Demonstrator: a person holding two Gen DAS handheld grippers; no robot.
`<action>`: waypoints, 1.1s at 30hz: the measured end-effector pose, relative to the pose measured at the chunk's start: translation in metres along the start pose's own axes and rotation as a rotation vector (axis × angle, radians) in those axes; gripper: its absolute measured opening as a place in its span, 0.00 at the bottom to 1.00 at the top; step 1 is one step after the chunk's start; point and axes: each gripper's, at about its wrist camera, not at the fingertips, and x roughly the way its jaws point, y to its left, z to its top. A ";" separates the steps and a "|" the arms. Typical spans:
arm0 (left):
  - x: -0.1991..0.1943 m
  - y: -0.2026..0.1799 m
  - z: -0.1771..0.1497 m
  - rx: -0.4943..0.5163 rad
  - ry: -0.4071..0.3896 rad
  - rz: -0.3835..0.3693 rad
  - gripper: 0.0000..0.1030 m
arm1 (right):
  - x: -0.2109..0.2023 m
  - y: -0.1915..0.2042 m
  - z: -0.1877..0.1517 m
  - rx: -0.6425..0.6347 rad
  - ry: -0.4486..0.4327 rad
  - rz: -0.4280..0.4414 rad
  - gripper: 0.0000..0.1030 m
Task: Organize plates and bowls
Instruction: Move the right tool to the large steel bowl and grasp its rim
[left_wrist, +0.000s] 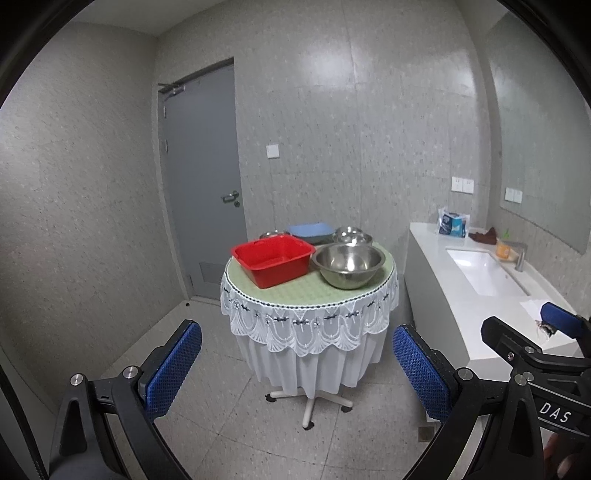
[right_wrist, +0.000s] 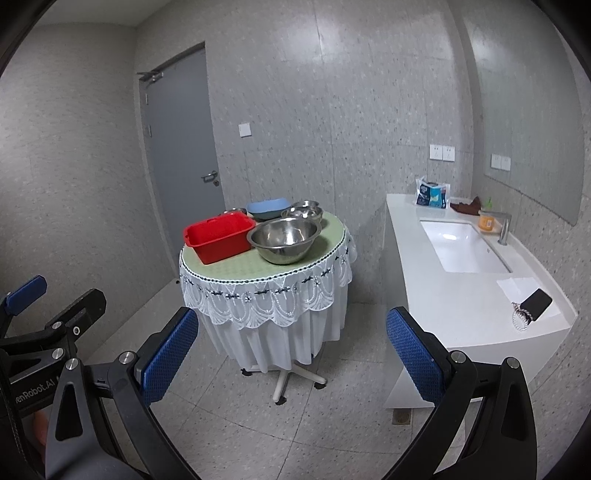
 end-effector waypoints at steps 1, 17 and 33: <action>0.006 0.002 0.003 0.001 0.010 -0.001 0.99 | 0.006 0.001 0.001 0.002 0.008 0.000 1.00; 0.188 0.067 0.093 0.022 0.056 -0.093 0.99 | 0.145 0.035 0.049 0.039 0.049 -0.057 1.00; 0.403 0.086 0.179 0.041 0.181 -0.191 0.99 | 0.277 0.012 0.109 0.095 0.105 -0.168 1.00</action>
